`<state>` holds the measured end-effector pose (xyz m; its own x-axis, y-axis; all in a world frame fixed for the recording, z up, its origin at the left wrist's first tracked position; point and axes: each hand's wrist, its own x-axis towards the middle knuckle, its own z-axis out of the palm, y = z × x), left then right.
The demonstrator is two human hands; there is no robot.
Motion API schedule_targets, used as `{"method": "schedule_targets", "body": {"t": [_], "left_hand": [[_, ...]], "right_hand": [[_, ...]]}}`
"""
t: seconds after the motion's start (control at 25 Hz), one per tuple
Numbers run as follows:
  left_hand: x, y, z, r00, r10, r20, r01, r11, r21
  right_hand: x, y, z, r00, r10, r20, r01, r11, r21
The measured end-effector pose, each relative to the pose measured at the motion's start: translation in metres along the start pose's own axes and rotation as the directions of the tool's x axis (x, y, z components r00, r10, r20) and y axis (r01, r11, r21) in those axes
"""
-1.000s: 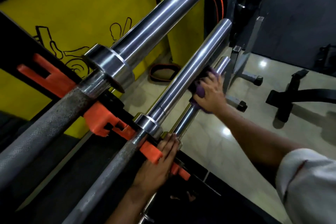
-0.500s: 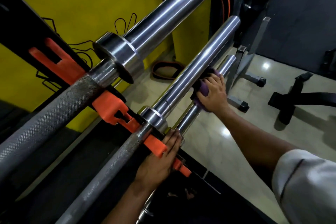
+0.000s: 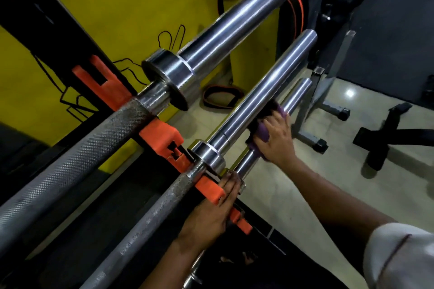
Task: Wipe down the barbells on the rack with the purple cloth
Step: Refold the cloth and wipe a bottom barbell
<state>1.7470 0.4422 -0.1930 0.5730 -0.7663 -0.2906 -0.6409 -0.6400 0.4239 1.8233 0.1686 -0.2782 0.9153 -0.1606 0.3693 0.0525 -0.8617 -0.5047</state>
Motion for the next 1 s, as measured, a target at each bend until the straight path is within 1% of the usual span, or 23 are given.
{"method": "schedule_targets", "body": {"t": [0.04,0.08,0.12,0.16,0.2,0.24,0.36,0.44,0.48,0.52,0.6,0.64,0.68,0.72,0.76,0.84,0.88,0.92,1.0], "left_hand": [[-0.004,-0.008,0.008,0.998,0.032,-0.045,-0.027,0.995,0.091],[-0.009,-0.016,0.015,0.998,0.015,-0.069,-0.010,0.997,0.071],[-0.015,-0.022,0.025,0.999,0.020,-0.045,-0.018,0.999,0.045],[-0.024,-0.026,0.033,0.999,0.028,-0.018,-0.027,0.998,0.057],[-0.030,-0.039,0.042,0.998,0.045,-0.033,-0.043,0.997,0.059],[-0.032,-0.049,0.045,0.999,0.025,-0.042,-0.022,0.997,0.071],[-0.034,-0.057,0.055,0.997,0.022,-0.068,-0.018,0.998,0.057],[-0.033,-0.056,0.058,0.996,0.035,-0.081,-0.030,0.998,0.063],[-0.033,-0.057,0.056,0.996,0.034,-0.081,-0.030,0.998,0.059],[-0.033,-0.058,0.058,0.995,0.035,-0.094,-0.029,0.998,0.064],[-0.033,-0.060,0.060,0.996,0.039,-0.085,-0.034,0.997,0.067],[-0.033,-0.060,0.061,0.996,0.045,-0.075,-0.039,0.996,0.082],[-0.032,-0.060,0.062,0.996,0.051,-0.078,-0.044,0.994,0.096],[-0.031,-0.061,0.063,0.995,0.052,-0.081,-0.043,0.993,0.111],[-0.030,-0.062,0.063,0.994,0.064,-0.092,-0.051,0.990,0.130],[-0.029,-0.063,0.064,0.991,0.085,-0.102,-0.070,0.988,0.140],[-0.029,-0.063,0.064,0.991,0.083,-0.101,-0.070,0.989,0.129],[-0.029,-0.064,0.064,0.992,0.075,-0.103,-0.063,0.991,0.118],[-0.030,-0.063,0.063,0.991,0.082,-0.110,-0.071,0.993,0.099]], "right_hand": [[-0.011,-0.007,0.003,0.995,-0.069,0.066,0.069,0.998,0.001],[-0.017,-0.007,0.000,0.978,-0.149,0.146,0.151,0.988,-0.003],[-0.014,-0.006,-0.012,0.950,-0.206,0.235,0.212,0.977,-0.001],[-0.006,-0.001,-0.023,0.925,-0.228,0.305,0.247,0.969,-0.024],[0.002,0.000,-0.031,0.911,-0.229,0.343,0.260,0.964,-0.048],[0.005,-0.002,-0.033,0.903,-0.223,0.366,0.269,0.960,-0.078],[-0.007,-0.045,-0.014,0.882,-0.204,0.425,0.300,0.938,-0.172],[-0.018,-0.065,0.006,0.857,-0.232,0.460,0.339,0.926,-0.164],[-0.012,-0.064,0.011,0.846,-0.250,0.471,0.357,0.921,-0.153],[0.001,-0.059,0.008,0.841,-0.220,0.494,0.348,0.919,-0.184],[0.031,-0.044,-0.007,0.835,-0.068,0.547,0.266,0.919,-0.292],[0.038,-0.044,-0.013,0.821,0.010,0.571,0.227,0.912,-0.343],[0.039,-0.053,-0.017,0.792,0.066,0.607,0.229,0.889,-0.396],[0.036,-0.065,-0.016,0.759,0.081,0.647,0.277,0.859,-0.431],[0.032,-0.085,-0.018,0.718,0.075,0.692,0.325,0.843,-0.429],[0.019,-0.112,-0.019,0.666,0.033,0.745,0.319,0.890,-0.325],[0.014,-0.114,-0.017,0.664,0.009,0.748,0.301,0.912,-0.278],[0.009,-0.113,-0.016,0.690,-0.053,0.721,0.300,0.929,-0.219],[0.000,-0.102,-0.011,0.785,-0.232,0.574,0.368,0.921,-0.131]]}}
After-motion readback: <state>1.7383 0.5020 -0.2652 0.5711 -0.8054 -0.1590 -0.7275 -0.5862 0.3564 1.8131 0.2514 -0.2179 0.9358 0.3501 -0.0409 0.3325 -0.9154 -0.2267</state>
